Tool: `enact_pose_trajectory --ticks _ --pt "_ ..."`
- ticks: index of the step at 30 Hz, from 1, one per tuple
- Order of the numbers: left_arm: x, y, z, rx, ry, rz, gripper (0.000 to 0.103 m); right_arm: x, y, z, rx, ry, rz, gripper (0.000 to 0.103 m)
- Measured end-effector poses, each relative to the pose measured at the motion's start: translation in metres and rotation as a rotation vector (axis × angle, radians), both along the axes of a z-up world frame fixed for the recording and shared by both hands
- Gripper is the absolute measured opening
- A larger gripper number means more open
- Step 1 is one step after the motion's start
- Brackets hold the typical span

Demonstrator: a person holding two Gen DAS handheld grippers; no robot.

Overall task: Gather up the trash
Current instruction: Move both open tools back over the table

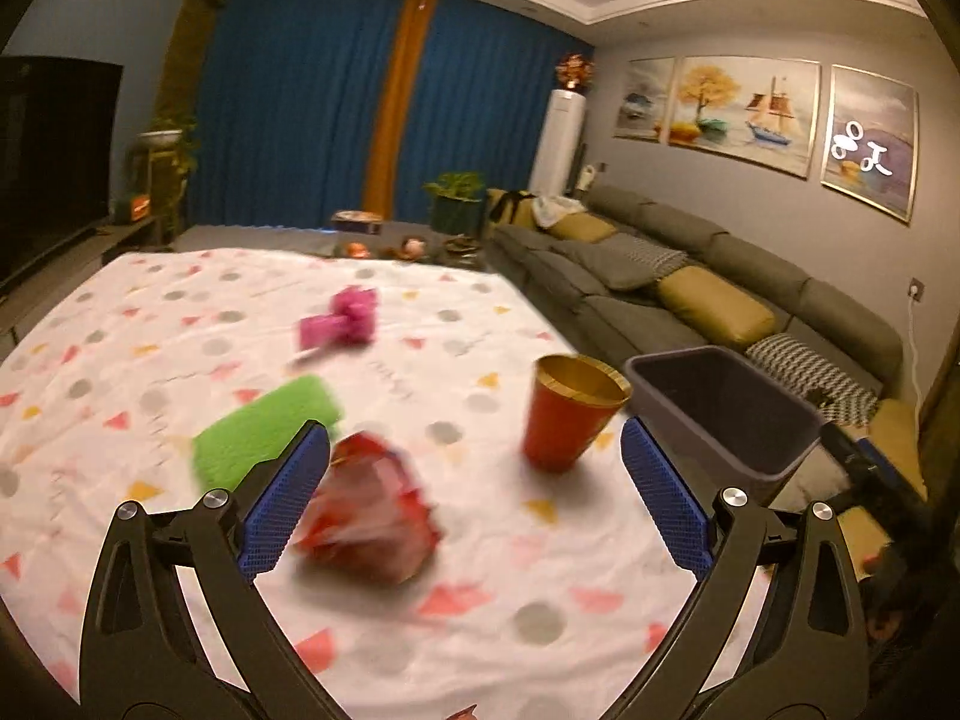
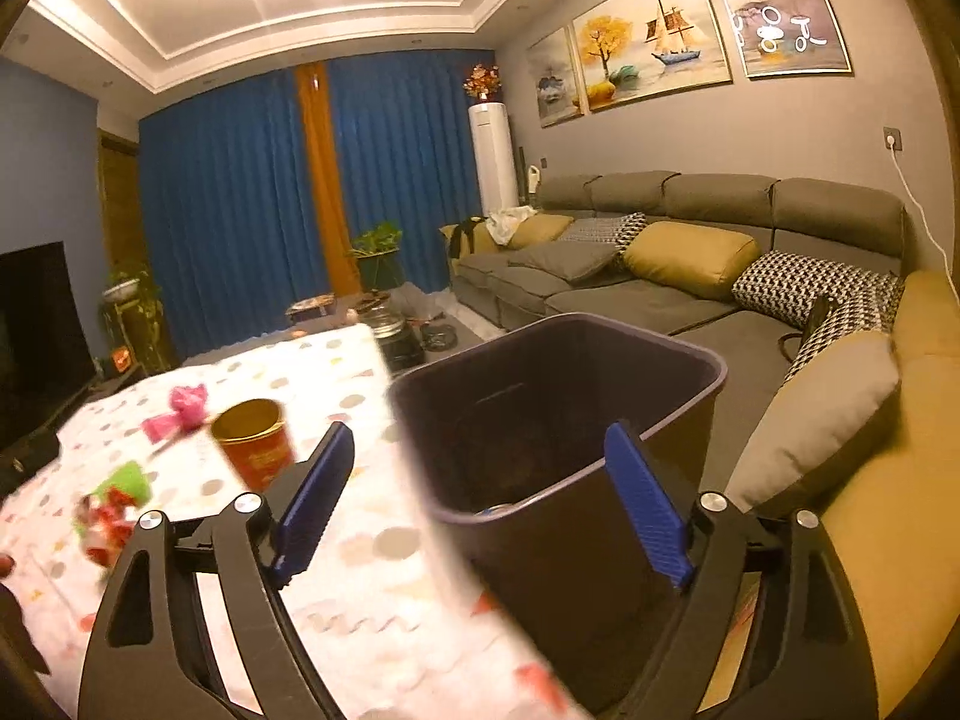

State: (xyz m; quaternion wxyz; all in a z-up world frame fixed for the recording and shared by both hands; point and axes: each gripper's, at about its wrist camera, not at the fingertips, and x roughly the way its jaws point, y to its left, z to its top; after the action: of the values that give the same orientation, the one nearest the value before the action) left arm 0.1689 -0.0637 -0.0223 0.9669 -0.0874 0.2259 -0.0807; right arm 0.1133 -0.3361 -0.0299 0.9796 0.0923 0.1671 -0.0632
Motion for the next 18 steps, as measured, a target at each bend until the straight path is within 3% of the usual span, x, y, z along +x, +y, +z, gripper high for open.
enact_pose_trajectory --ticks 10,18 --pt "-0.035 0.050 -0.014 0.029 0.026 0.093 0.096 -0.022 0.068 -0.001 -0.040 0.004 0.135 0.087" --pt "-0.030 0.053 -0.021 0.050 0.056 0.090 0.096 -0.017 0.094 0.001 -0.062 0.001 0.181 0.087"
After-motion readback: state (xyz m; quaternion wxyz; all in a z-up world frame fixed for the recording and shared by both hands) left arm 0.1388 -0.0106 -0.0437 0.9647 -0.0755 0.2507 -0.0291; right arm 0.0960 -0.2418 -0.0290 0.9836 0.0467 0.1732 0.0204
